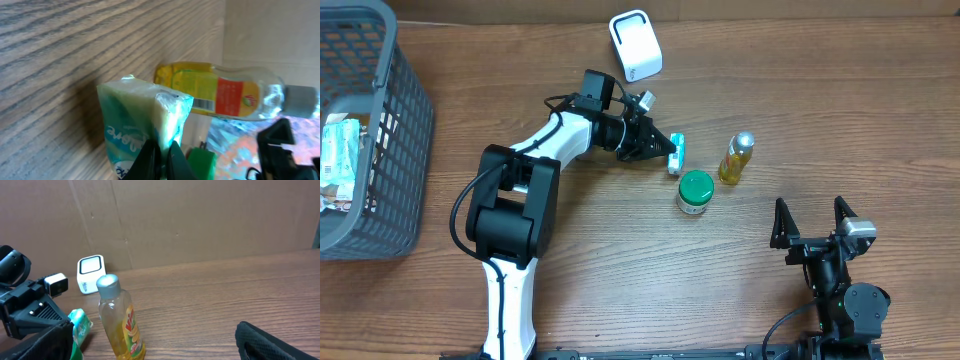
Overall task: Scan the item barcode
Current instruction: 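Lift the teal packet and carry it toward the scanner, then set the teal packet down beside the jar and release it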
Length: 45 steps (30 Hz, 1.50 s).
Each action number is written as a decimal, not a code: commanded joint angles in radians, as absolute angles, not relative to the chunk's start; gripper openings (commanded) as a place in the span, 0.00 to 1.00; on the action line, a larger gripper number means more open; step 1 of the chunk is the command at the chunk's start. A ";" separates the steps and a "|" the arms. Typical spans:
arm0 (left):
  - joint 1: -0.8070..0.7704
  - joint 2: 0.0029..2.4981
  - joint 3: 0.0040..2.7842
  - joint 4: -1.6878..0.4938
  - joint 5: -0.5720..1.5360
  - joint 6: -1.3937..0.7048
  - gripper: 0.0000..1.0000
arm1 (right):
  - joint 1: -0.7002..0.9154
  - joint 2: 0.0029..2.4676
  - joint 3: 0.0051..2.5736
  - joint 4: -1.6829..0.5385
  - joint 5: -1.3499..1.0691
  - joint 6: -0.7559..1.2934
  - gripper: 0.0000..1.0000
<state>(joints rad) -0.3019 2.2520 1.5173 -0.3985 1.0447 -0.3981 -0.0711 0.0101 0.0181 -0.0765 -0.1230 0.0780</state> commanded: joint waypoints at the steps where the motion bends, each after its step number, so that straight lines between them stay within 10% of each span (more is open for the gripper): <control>1: -0.315 2.255 1.514 -0.394 0.981 -0.412 0.04 | -0.066 0.003 0.008 -0.073 -0.113 0.083 1.00; 29: -0.300 2.236 1.583 -0.438 0.920 -0.411 0.59 | -0.066 0.003 0.008 -0.073 -0.113 0.082 1.00; 41: -0.276 2.105 2.151 -1.098 0.286 -0.224 0.71 | -0.066 0.003 0.008 -0.073 -0.113 0.082 1.00; 43: -0.264 2.090 2.280 -1.203 0.231 -0.139 1.00 | -0.066 0.003 0.008 -0.073 -0.113 0.082 1.00; 45: -0.249 2.072 2.387 -1.279 0.176 -0.084 1.00 | -0.066 0.003 0.008 -0.073 -0.113 0.082 1.00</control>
<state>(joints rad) -0.2729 2.1468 2.2387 -1.2175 0.3660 -0.2325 -0.0711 0.0101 0.0181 -0.0769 -0.1226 0.0784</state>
